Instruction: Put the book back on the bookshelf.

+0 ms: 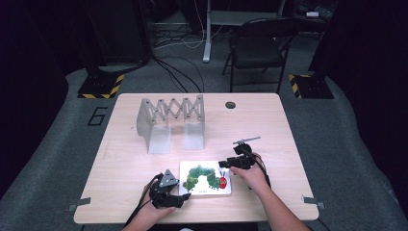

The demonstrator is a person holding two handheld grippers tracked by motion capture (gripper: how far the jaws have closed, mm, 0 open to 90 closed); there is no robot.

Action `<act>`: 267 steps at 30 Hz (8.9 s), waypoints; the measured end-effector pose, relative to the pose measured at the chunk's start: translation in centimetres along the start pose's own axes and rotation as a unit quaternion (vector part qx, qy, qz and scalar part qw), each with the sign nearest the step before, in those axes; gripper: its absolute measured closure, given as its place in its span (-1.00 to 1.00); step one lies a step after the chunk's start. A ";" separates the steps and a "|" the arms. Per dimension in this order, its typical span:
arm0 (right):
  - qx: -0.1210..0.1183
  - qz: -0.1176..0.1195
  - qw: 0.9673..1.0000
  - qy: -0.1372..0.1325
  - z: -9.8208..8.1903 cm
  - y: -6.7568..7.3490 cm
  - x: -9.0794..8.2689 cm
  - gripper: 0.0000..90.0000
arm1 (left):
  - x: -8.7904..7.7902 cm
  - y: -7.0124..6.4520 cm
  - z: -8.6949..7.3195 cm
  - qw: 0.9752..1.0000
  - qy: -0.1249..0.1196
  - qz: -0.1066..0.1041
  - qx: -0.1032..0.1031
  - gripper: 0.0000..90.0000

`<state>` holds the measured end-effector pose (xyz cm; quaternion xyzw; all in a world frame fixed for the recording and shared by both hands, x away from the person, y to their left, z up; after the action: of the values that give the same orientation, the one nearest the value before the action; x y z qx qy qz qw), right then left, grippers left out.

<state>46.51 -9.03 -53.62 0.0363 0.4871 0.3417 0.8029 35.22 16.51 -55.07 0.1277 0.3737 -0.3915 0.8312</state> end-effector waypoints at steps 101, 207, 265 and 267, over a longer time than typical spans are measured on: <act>-0.004 0.054 0.995 -0.078 0.9 3.1 -4.4 0.17 | 1.3 -1.3 0.8 0.994 0.004 0.087 0.062 -0.91; 0.082 0.115 0.990 0.023 1.5 0.2 1.3 -0.03 | 2.0 -1.3 1.4 0.988 -0.036 0.106 0.103 -0.74; 0.060 0.113 0.992 0.014 1.2 0.2 1.3 -0.03 | 0.7 2.4 1.5 0.996 -0.043 0.019 -0.071 -0.72; 0.064 0.113 0.991 0.017 1.2 0.3 1.3 -0.03 | 0.7 2.5 1.5 0.996 -0.040 0.010 -0.073 -0.74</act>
<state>47.73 -7.74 -53.84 0.1362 0.5142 0.3987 0.7470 38.17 17.00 -54.78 0.0542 0.3669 -0.3598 0.8561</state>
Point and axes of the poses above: each handheld gripper's, and its own axes: x roughly forward along the jaws, z roughly out of its top, y roughly to its left, the point moved 4 cm from there along x, roughly forward along the jaws, and after that the axes turned 3 degrees about y, right-handed, at the moved point
